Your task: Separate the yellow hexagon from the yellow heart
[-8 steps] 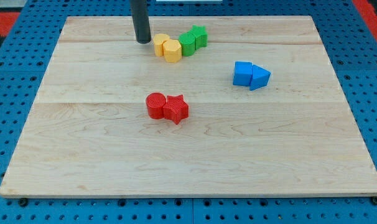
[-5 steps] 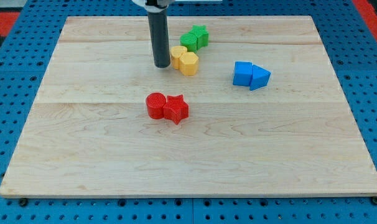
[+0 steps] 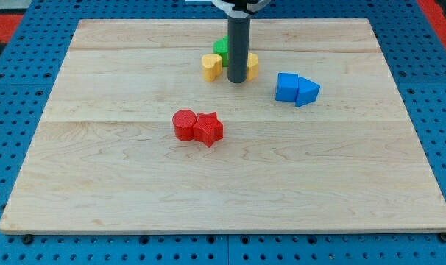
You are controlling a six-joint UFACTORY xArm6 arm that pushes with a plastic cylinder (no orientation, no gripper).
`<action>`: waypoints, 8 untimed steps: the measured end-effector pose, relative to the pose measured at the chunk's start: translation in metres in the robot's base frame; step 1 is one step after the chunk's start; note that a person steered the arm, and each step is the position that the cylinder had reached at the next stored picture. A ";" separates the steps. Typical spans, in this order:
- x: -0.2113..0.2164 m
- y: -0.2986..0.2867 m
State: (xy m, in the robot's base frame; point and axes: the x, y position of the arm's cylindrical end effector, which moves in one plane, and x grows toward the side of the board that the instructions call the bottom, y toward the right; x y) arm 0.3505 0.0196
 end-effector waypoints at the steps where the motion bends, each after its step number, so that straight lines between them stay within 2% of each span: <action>1: -0.014 0.005; 2: -0.032 0.048; 3: -0.068 0.056; 4: -0.085 0.087; 6: -0.102 0.059; 8: -0.121 0.131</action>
